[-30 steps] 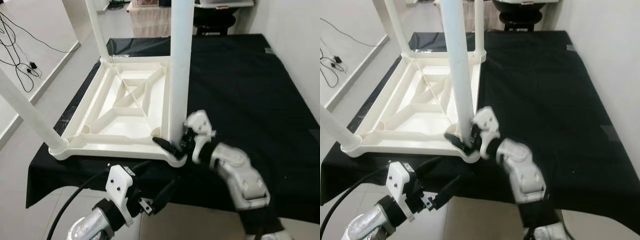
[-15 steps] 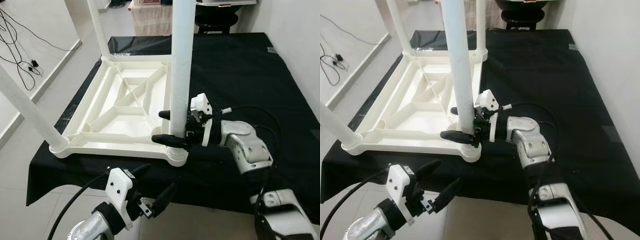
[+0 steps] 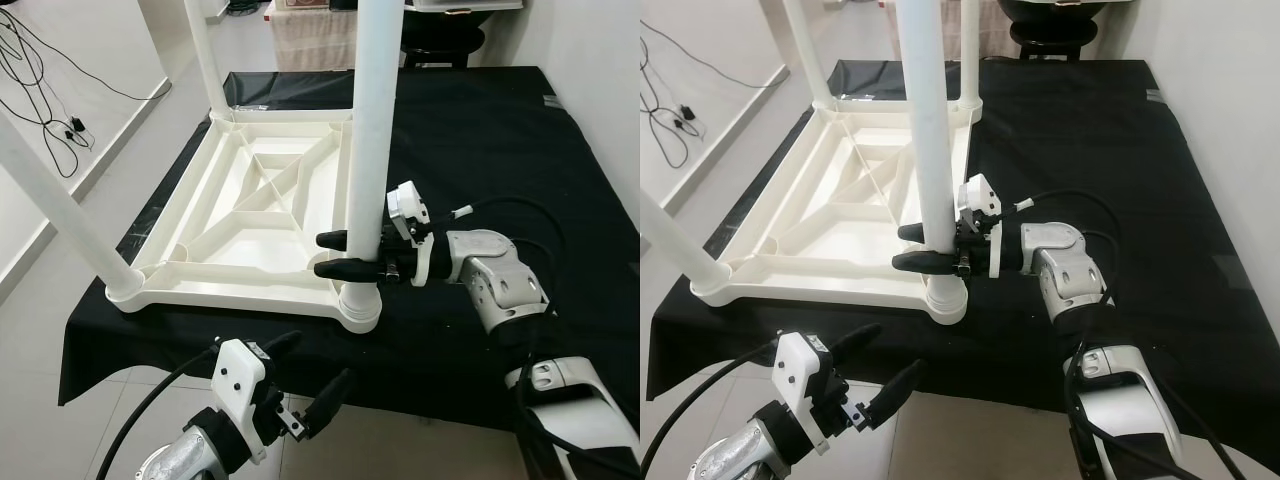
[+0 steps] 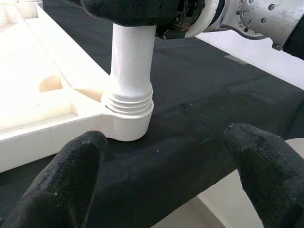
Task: Building children table
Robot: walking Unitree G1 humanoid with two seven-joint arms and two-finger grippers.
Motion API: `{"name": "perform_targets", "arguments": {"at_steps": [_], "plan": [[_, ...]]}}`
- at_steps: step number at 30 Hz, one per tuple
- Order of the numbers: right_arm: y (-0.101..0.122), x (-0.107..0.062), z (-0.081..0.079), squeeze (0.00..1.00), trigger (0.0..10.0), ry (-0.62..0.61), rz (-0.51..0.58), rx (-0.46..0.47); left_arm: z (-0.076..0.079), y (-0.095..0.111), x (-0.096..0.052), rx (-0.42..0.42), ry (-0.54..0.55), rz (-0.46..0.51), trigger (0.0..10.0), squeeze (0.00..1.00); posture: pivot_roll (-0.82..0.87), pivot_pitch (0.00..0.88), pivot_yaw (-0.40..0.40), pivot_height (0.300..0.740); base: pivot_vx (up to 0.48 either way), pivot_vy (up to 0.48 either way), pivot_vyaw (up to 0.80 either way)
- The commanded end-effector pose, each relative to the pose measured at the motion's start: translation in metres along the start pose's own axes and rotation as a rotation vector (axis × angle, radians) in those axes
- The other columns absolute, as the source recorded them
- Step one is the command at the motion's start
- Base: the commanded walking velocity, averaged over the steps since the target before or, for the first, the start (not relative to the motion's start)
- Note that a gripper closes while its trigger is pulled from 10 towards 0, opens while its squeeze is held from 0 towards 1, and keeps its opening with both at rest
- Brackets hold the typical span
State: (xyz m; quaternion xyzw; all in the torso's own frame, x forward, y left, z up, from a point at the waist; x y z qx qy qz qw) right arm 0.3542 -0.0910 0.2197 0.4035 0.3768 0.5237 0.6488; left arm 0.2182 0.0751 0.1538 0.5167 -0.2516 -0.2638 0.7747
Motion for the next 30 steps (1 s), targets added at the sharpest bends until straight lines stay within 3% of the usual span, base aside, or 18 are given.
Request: {"name": "perform_targets", "arguments": {"at_steps": [1,4,6,7,10,11,12,13,14,15,17,25,26,27,28,29,30], "plan": [[-0.014,-0.006,0.003,0.00,0.0,-0.111,-0.039,0.004,0.002,0.000,-0.001,0.002,-0.005,-0.007,10.0,0.00,0.04,0.184,0.055,0.740,0.000,0.000,0.00],[-0.023,-0.021,0.002,0.00,0.0,-0.289,-0.103,-0.006,0.001,0.002,-0.001,0.001,-0.008,-0.007,10.0,0.00,0.03,0.192,0.054,0.740,0.000,0.000,0.00],[-0.023,-0.021,0.002,0.00,0.0,-0.289,-0.103,-0.006,0.001,0.002,-0.001,0.001,-0.008,-0.007,10.0,0.00,0.03,0.192,0.054,0.740,0.000,0.000,0.00],[-0.026,-0.023,-0.006,0.00,0.0,-0.378,-0.119,0.017,0.000,0.002,-0.001,0.001,-0.009,-0.007,10.0,0.00,0.02,0.193,0.051,0.740,0.000,0.000,0.00],[-0.026,-0.023,-0.006,0.00,0.0,-0.378,-0.119,0.017,0.000,0.002,-0.001,0.001,-0.009,-0.007,10.0,0.00,0.02,0.193,0.051,0.740,0.000,0.000,0.00],[-0.037,-0.022,-0.015,0.00,0.0,-0.547,-0.202,0.031,-0.001,0.003,-0.002,0.002,-0.010,-0.007,10.0,0.00,0.02,0.195,0.056,0.740,0.000,0.000,0.00],[-0.037,-0.022,-0.015,0.00,0.0,-0.547,-0.202,0.031,-0.001,0.003,-0.002,0.002,-0.010,-0.007,10.0,0.00,0.02,0.195,0.056,0.740,0.000,0.000,0.00],[-0.048,-0.015,-0.033,0.00,0.0,-0.700,-0.290,0.057,-0.002,0.004,-0.002,0.003,-0.013,-0.009,10.0,0.00,0.01,0.196,0.073,0.740,0.000,0.000,0.00],[-0.048,-0.015,-0.033,0.00,0.0,-0.700,-0.290,0.057,-0.002,0.004,-0.002,0.003,-0.013,-0.009,10.0,0.00,0.01,0.196,0.073,0.740,0.000,0.000,0.00],[-0.052,-0.013,-0.044,0.00,0.0,-0.808,-0.347,0.069,-0.003,0.004,-0.002,0.003,-0.015,-0.010,10.0,0.00,0.01,0.195,0.072,0.740,0.000,0.000,0.00],[-0.055,-0.011,-0.046,0.00,0.0,-0.853,-0.382,0.065,-0.004,0.004,-0.001,0.004,-0.019,-0.012,10.0,0.00,0.00,0.183,0.076,0.740,0.000,0.000,0.00],[-0.057,-0.005,-0.041,0.00,0.0,-0.837,-0.382,0.061,-0.004,0.003,0.001,0.006,-0.022,-0.011,10.0,0.00,0.01,0.182,0.061,0.740,0.000,0.000,0.00],[-0.057,-0.004,-0.035,0.00,6.1,-0.835,-0.375,0.063,-0.004,0.004,0.001,0.009,-0.015,-0.005,10.0,0.00,0.01,0.182,0.055,0.740,0.000,0.000,0.00],[-0.055,-0.002,-0.029,0.00,10.0,-0.830,-0.351,0.071,-0.004,0.004,0.001,0.011,-0.009,0.000,10.0,0.00,0.01,0.182,0.055,0.740,0.000,0.000,0.00],[-0.055,-0.002,-0.029,0.00,10.0,-0.830,-0.351,0.071,-0.004,0.004,0.001,0.011,-0.009,0.000,10.0,0.00,0.01,0.182,0.055,0.740,0.000,0.000,0.00],[-0.043,0.001,-0.016,1.00,10.0,-0.799,-0.249,0.084,-0.004,0.004,0.002,0.012,-0.005,0.004,10.0,0.00,0.01,0.179,0.055,0.740,0.000,0.000,0.00],[-0.043,0.001,-0.016,1.00,10.0,-0.799,-0.249,0.084,-0.004,0.004,0.002,0.012,-0.005,0.004,10.0,0.00,0.01,0.179,0.055,0.740,0.000,0.000,0.00]]}}
Point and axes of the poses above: a point about 5 cm out from each wrist's last joint towards the gripper, its own x axis pointing out of the wrist towards the gripper, its own y axis along the axis of the wrist's last joint, z = x × y, the point moved 4 cm from there along x, pointing out of the wrist towards the gripper, and after that the axes turned 15 degrees about -x, right-handed, at the moved point
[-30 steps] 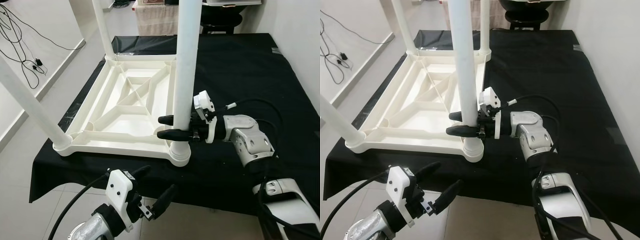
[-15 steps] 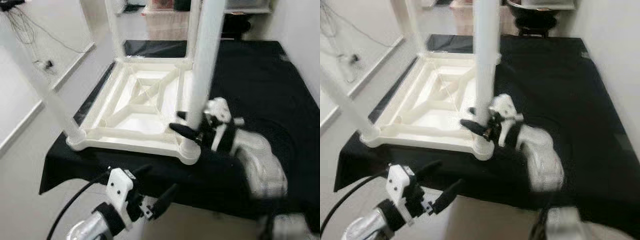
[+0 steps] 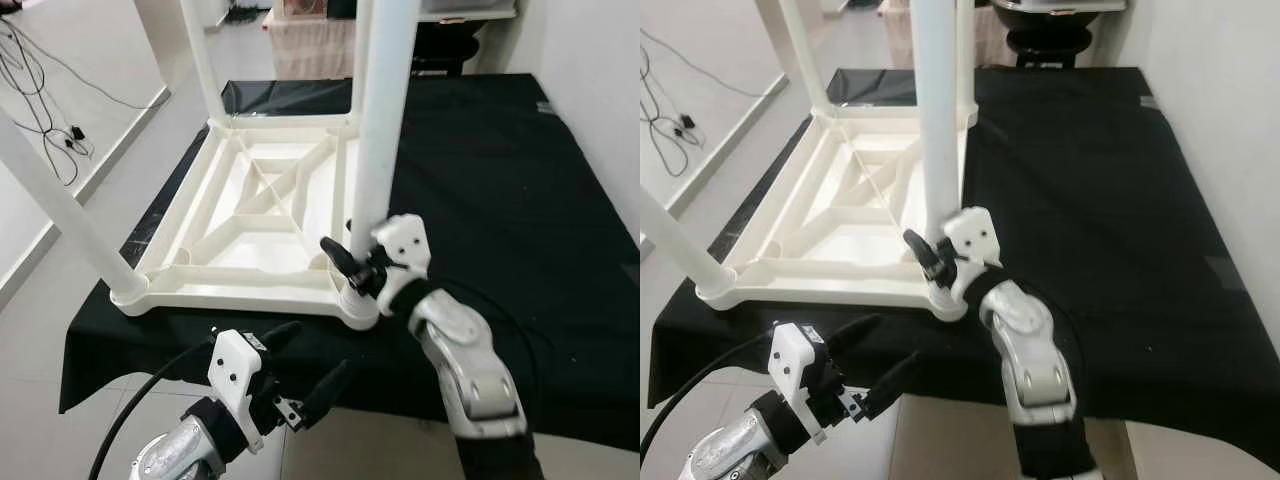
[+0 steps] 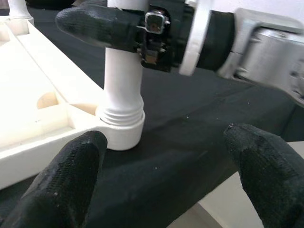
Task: Building children table
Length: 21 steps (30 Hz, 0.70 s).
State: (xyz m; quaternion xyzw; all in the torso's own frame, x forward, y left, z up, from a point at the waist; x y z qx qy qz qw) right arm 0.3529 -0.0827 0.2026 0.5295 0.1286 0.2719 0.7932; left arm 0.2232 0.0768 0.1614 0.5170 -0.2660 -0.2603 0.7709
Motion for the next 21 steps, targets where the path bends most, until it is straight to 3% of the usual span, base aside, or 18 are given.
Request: {"name": "perform_targets", "arguments": {"at_steps": [1,7,8,9,10,12,13,15,21], "plan": [[-0.024,-0.003,0.000,1.00,10.0,0.021,-0.055,0.090,-0.002,-0.004,-0.001,-0.002,0.013,-0.015,10.0,0.00,0.01,0.178,0.055,0.740,0.000,0.000,0.00],[-0.011,0.000,0.001,1.00,10.0,0.091,0.020,0.106,-0.001,-0.004,-0.001,-0.004,0.011,-0.016,10.0,0.00,0.02,0.177,0.055,0.740,0.000,0.000,0.00],[-0.001,0.001,0.003,1.00,10.0,0.167,0.076,0.098,-0.001,-0.004,-0.001,-0.005,0.010,-0.016,10.0,0.00,0.03,0.175,0.056,0.740,0.000,0.000,0.00],[0.007,-0.006,-0.005,0.00,10.0,0.345,0.117,0.072,-0.001,-0.004,-0.001,-0.006,0.009,-0.017,10.0,0.00,0.04,0.174,0.056,0.740,0.000,0.000,0.00],[0.012,-0.013,-0.011,0.00,10.0,0.472,0.137,0.056,0.000,-0.005,-0.001,-0.006,0.008,-0.017,10.0,0.00,0.04,0.173,0.055,0.740,0.000,0.000,0.00],[0.012,-0.013,-0.011,0.00,10.0,0.472,0.137,0.056,0.000,-0.005,-0.001,-0.006,0.008,-0.017,10.0,0.00,0.04,0.173,0.055,0.740,0.000,0.000,0.00],[0.013,-0.022,-0.018,0.00,10.0,0.605,0.148,0.036,0.000,-0.005,-0.001,-0.007,0.007,-0.017,10.0,0.00,0.04,0.173,0.054,0.740,0.000,0.000,0.00],[0.009,-0.025,-0.019,0.00,10.0,0.716,0.138,0.031,0.001,-0.005,-0.001,-0.006,0.007,-0.018,10.0,0.00,0.06,0.173,0.045,0.740,0.000,0.000,0.00],[0.004,-0.021,-0.012,0.00,10.0,0.775,0.126,0.052,0.002,-0.005,-0.001,-0.003,0.010,-0.019,10.0,0.00,0.07,0.174,0.041,0.740,0.000,0.000,0.00]]}}
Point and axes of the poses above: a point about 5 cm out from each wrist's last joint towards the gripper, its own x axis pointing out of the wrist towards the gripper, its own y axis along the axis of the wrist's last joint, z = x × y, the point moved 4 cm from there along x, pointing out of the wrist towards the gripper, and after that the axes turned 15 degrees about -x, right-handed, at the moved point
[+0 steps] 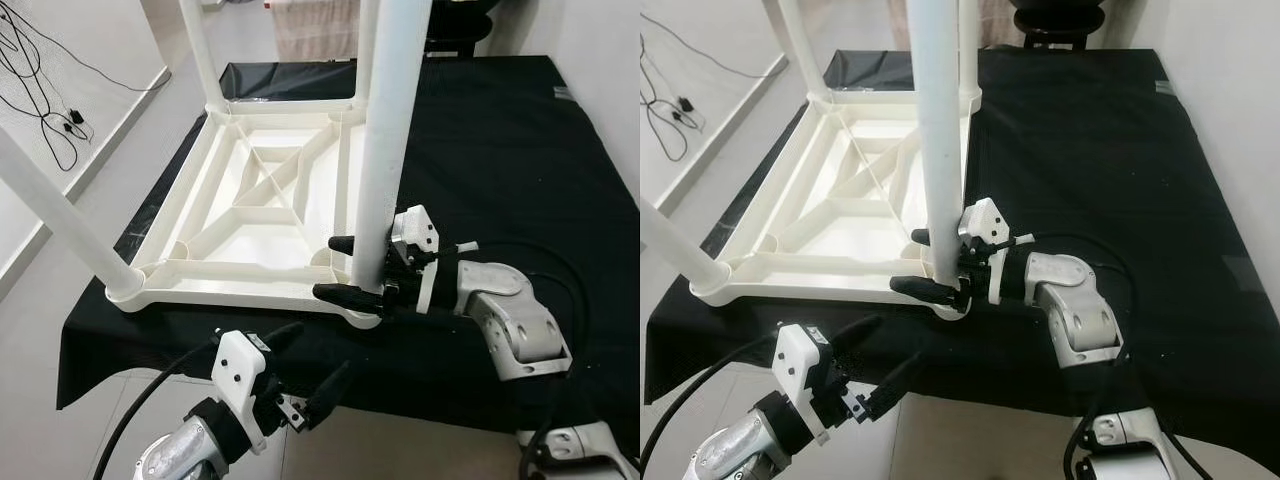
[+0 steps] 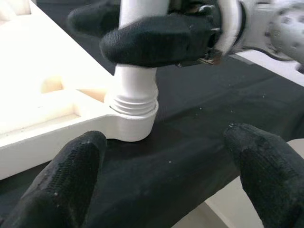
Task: Building children table
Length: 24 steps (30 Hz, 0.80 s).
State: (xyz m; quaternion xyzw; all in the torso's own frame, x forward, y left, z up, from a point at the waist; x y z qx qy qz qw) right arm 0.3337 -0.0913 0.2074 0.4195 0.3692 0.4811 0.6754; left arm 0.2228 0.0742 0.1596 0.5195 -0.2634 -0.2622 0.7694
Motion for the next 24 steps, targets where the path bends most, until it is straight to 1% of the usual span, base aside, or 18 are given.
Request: {"name": "perform_targets", "arguments": {"at_steps": [1,2,3,4,5,6,7,8,10,14,16,18,19,20,21,22,23,24], "plan": [[-0.004,0.006,-0.009,0.00,10.0,0.065,0.018,0.023,0.001,-0.003,-0.003,-0.006,0.007,-0.011,10.0,0.00,0.07,0.174,0.041,0.740,0.000,0.000,0.00],[-0.006,0.003,-0.005,0.00,9.6,0.086,0.012,0.040,0.001,-0.003,-0.003,-0.004,0.009,-0.011,10.0,0.00,0.07,0.174,0.040,0.740,0.000,0.000,0.00],[-0.010,-0.002,0.000,0.00,6.2,0.102,0.002,0.061,0.001,-0.003,-0.003,0.000,0.013,-0.010,10.0,0.00,0.07,0.174,0.040,0.740,0.000,0.000,0.00],[-0.010,-0.002,0.000,0.00,6.2,0.102,0.002,0.061,0.001,-0.003,-0.003,0.000,0.013,-0.010,10.0,0.00,0.07,0.174,0.040,0.740,0.000,0.000,0.00],[-0.013,-0.006,0.004,0.00,4.5,0.105,-0.008,0.075,0.000,-0.003,-0.003,0.004,0.018,-0.010,10.0,0.00,0.07,0.169,0.038,0.740,0.000,0.000,0.00],[-0.016,-0.009,0.007,0.00,4.0,0.100,-0.019,0.083,0.000,-0.003,-0.004,0.008,0.021,-0.010,10.0,0.00,0.07,0.168,0.038,0.740,0.000,0.000,0.00],[-0.016,-0.009,0.007,0.00,4.0,0.100,-0.019,0.083,0.000,-0.003,-0.004,0.008,0.021,-0.010,10.0,0.00,0.07,0.168,0.038,0.740,0.000,0.000,0.00],[-0.020,-0.012,0.009,0.00,0.0,0.088,-0.036,0.088,0.000,-0.002,-0.004,0.017,0.025,-0.008,10.0,0.00,0.08,0.166,0.039,0.740,0.000,0.000,0.00],[-0.020,-0.012,0.009,0.00,0.0,0.088,-0.036,0.088,0.000,-0.002,-0.004,0.017,0.025,-0.008,10.0,0.00,0.08,0.166,0.039,0.740,0.000,0.000,0.00],[-0.029,-0.016,0.007,0.00,0.0,0.086,-0.058,0.112,-0.001,-0.001,-0.004,0.035,0.032,-0.005,10.0,0.00,0.08,0.160,0.041,0.740,0.000,0.000,0.00],[-0.040,-0.024,0.002,0.00,0.0,0.048,-0.074,0.136,-0.002,-0.001,-0.004,0.048,0.042,-0.003,10.0,0.00,0.08,0.155,0.040,0.740,0.000,0.000,0.00],[-0.040,-0.024,0.002,0.00,0.0,0.048,-0.074,0.136,-0.002,-0.001,-0.004,0.048,0.042,-0.003,10.0,0.00,0.08,0.155,0.040,0.740,0.000,0.000,0.00],[-0.046,-0.033,0.000,0.00,0.0,0.000,-0.088,0.141,-0.002,-0.001,-0.005,0.053,0.048,-0.003,10.0,0.00,0.08,0.153,0.042,0.740,0.000,0.000,0.00],[-0.046,-0.033,0.000,0.00,0.0,0.000,-0.088,0.141,-0.002,-0.001,-0.005,0.053,0.048,-0.003,10.0,0.00,0.08,0.153,0.042,0.740,0.000,0.000,0.00],[-0.051,-0.042,0.000,0.00,0.0,-0.072,-0.111,0.143,-0.002,-0.001,-0.005,0.054,0.051,-0.003,10.0,0.00,0.07,0.151,0.038,0.740,0.000,0.000,0.00],[-0.051,-0.042,0.000,0.00,0.0,-0.072,-0.111,0.143,-0.002,-0.001,-0.005,0.054,0.051,-0.003,10.0,0.00,0.07,0.151,0.038,0.740,0.000,0.000,0.00],[-0.057,-0.053,0.000,0.00,0.0,-0.180,-0.155,0.135,-0.003,-0.001,-0.005,0.056,0.051,-0.003,10.0,0.00,0.07,0.151,0.038,0.740,0.000,0.000,0.00],[-0.076,-0.058,-0.002,0.00,0.0,-0.408,-0.305,0.136,-0.003,-0.002,-0.006,0.055,0.050,-0.006,10.0,0.00,0.07,0.143,0.029,0.740,0.000,0.000,0.00]]}}
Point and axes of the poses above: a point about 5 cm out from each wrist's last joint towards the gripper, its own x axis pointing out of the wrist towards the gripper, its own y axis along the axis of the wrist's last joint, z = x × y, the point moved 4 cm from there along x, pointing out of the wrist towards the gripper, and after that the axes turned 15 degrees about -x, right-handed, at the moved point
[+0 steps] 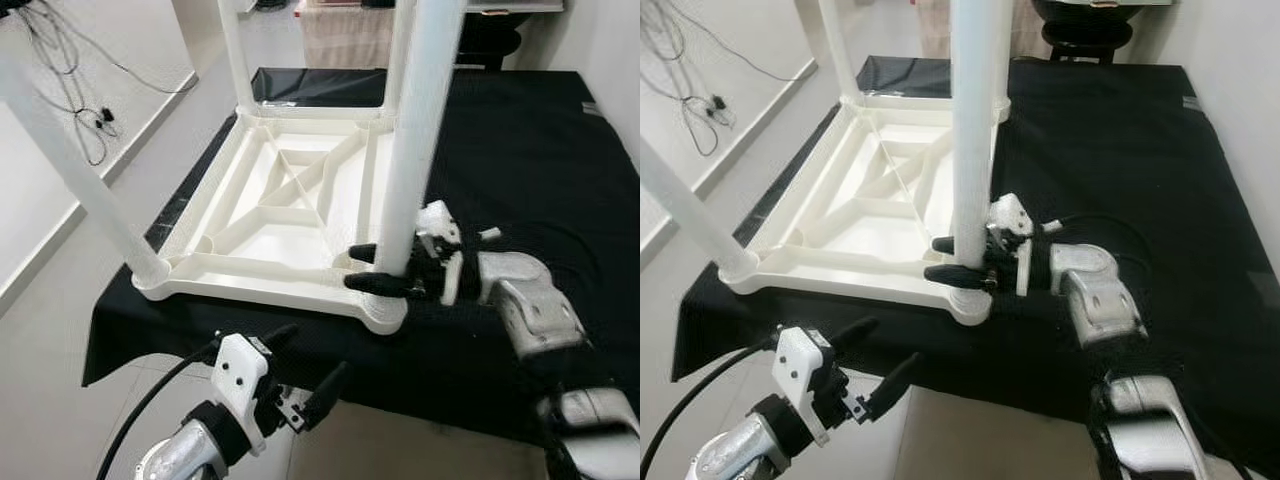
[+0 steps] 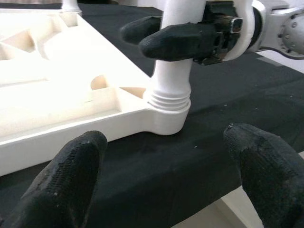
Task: Building children table
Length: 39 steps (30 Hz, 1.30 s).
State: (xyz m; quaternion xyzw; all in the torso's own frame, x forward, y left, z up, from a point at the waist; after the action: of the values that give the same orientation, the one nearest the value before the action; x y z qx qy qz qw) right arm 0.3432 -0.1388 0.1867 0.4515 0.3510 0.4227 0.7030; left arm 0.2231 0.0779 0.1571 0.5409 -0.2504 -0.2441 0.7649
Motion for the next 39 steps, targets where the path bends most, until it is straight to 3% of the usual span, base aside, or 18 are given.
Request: {"name": "perform_targets", "arguments": {"at_steps": [1,2,3,4,5,6,8,14,15,17,18,22,23,27,28,30,39], "plan": [[-0.046,-0.015,-0.009,0.00,0.0,-0.286,-0.237,0.085,0.000,-0.001,-0.004,0.015,0.002,-0.006,10.0,0.00,0.07,0.143,0.029,0.740,0.000,0.000,0.00],[-0.063,-0.024,-0.011,0.00,0.0,-0.554,-0.400,0.100,-0.001,-0.001,-0.005,0.014,0.001,-0.008,10.0,0.00,0.05,0.143,0.046,0.740,0.000,0.000,0.00],[-0.063,-0.024,-0.011,0.00,0.0,-0.554,-0.400,0.100,-0.001,-0.001,-0.005,0.014,0.001,-0.008,10.0,0.00,0.05,0.143,0.046,0.740,0.000,0.000,0.00],[-0.068,-0.023,-0.033,0.00,0.0,-0.631,-0.460,0.121,-0.002,0.000,-0.005,0.011,-0.002,-0.011,10.0,0.00,0.04,0.145,0.052,0.740,0.000,0.000,0.00],[-0.064,-0.015,-0.054,0.00,0.0,-0.646,-0.460,0.165,-0.003,-0.001,-0.006,0.008,-0.010,-0.015,10.0,0.00,0.04,0.148,0.058,0.740,0.000,0.000,0.00],[-0.064,-0.015,-0.054,0.00,0.0,-0.646,-0.460,0.165,-0.003,-0.001,-0.006,0.008,-0.010,-0.015,10.0,0.00,0.04,0.148,0.058,0.740,0.000,0.000,0.00],[-0.050,0.006,-0.074,0.00,0.0,-0.545,-0.397,0.143,-0.003,-0.001,-0.005,-0.003,-0.022,-0.020,10.0,0.00,0.03,0.137,0.069,0.740,0.000,0.000,0.00],[-0.044,0.019,-0.062,0.00,0.0,-0.519,-0.371,0.080,-0.003,-0.003,-0.003,-0.020,-0.039,-0.028,10.0,0.00,0.03,0.143,0.063,0.740,0.000,0.000,0.00],[-0.042,0.023,-0.059,0.00,10.0,-0.524,-0.359,0.086,-0.003,-0.004,-0.003,-0.024,-0.039,-0.027,10.0,0.00,0.03,0.145,0.059,0.740,0.000,0.000,0.00],[-0.036,0.028,-0.056,0.00,10.0,-0.523,-0.311,0.105,-0.004,-0.004,-0.003,-0.028,-0.034,-0.023,10.0,0.00,0.03,0.145,0.058,0.740,0.000,0.000,0.00],[-0.028,0.032,-0.050,1.00,10.0,-0.523,-0.250,0.124,-0.005,-0.004,-0.003,-0.030,-0.031,-0.020,10.0,0.00,0.04,0.145,0.056,0.740,0.000,0.000,0.00],[-0.013,0.039,-0.045,1.00,10.0,-0.520,-0.169,0.157,-0.005,-0.004,-0.002,-0.031,-0.028,-0.016,10.0,0.00,0.04,0.145,0.055,0.740,0.000,0.000,0.00],[0.002,0.046,-0.037,1.00,10.0,-0.482,-0.084,0.139,-0.005,-0.004,-0.001,-0.031,-0.029,-0.015,10.0,0.00,0.04,0.146,0.055,0.740,0.000,0.000,0.00],[0.009,0.048,-0.035,1.00,10.0,-0.452,-0.048,0.127,-0.005,-0.004,-0.001,-0.032,-0.030,-0.014,10.0,0.00,0.04,0.147,0.057,0.740,0.000,0.000,0.00],[0.023,0.051,-0.034,0.00,10.0,-0.302,0.023,0.066,-0.004,-0.004,-0.001,-0.033,-0.033,-0.014,10.0,0.00,0.05,0.150,0.056,0.740,0.000,0.000,0.00],[0.028,0.046,-0.031,0.00,10.0,-0.184,0.049,0.019,-0.003,-0.005,0.000,-0.034,-0.034,-0.014,10.0,0.00,0.05,0.150,0.055,0.740,0.000,0.000,0.00],[0.023,0.029,-0.015,0.00,10.0,-0.030,0.009,-0.038,-0.002,-0.005,-0.001,-0.037,-0.036,-0.013,10.0,0.00,0.05,0.157,0.051,0.740,0.000,0.000,0.00]]}}
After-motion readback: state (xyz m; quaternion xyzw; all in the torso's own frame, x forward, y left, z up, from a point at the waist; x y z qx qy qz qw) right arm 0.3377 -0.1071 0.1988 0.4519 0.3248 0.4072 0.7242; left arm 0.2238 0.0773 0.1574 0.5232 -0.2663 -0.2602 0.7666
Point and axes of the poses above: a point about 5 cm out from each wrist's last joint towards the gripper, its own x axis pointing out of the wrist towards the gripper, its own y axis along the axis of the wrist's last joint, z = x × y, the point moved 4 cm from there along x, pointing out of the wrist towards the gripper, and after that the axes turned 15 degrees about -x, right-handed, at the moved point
